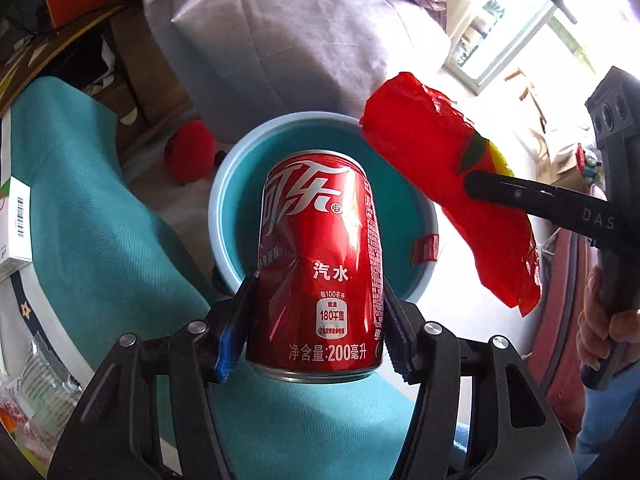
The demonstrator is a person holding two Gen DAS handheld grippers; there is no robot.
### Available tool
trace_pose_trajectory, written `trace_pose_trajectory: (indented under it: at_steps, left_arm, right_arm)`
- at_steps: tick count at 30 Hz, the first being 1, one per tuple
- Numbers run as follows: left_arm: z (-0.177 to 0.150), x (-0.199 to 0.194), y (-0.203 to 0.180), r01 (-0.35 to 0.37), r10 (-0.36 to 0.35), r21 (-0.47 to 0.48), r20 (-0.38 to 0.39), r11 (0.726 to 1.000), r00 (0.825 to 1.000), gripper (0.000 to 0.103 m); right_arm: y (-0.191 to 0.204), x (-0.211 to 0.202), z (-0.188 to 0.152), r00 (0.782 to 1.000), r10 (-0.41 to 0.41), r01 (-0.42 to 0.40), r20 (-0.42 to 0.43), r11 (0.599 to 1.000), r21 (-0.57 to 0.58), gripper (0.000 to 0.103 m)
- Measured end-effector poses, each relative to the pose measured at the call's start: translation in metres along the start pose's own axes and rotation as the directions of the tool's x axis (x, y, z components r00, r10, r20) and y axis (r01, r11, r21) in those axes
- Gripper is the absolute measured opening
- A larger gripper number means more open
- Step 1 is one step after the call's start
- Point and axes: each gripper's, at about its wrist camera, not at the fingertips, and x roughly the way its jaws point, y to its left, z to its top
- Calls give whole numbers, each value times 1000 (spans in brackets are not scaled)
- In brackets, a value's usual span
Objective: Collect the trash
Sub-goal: 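Carry the can and wrapper with both tools over the teal bin, then open both tools to drop the can and wrapper into the bin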
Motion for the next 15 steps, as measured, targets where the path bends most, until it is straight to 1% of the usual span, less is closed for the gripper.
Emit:
trace_pose_trajectory:
  at_steps: [2,3,5,7,13,15]
  left_arm:
    - [4,6,-1,-8,8,0,-8,1000,1000,68]
    - [5,8,0,-12,12,-2,-10,1000,1000,69]
    - [7,8,4,-21,21,-8,-5,1000,1000,81]
    - [8,8,7,-33,33,-17,0,999,999,81]
    - [1,0,19,-29,29,-65,4,997,1000,82]
    - [-2,-3,22,-25,26,-76,6,997,1000,85]
  right_arm:
    - [-3,6,1,1000,-2,2,-11,1000,5,12]
    - [-5,8,2,1000,-2,2,-16,1000,8,12]
    - [-8,12,2,1000,-3,3,-23,1000,15,12]
    - [-9,16,3,1000,-3,4,-30,1000,20,12]
    - [-5,27,4,999,-6,7,-48,1000,21,12]
    - [-2,30,5,999,-6,7,-53,1000,17,12]
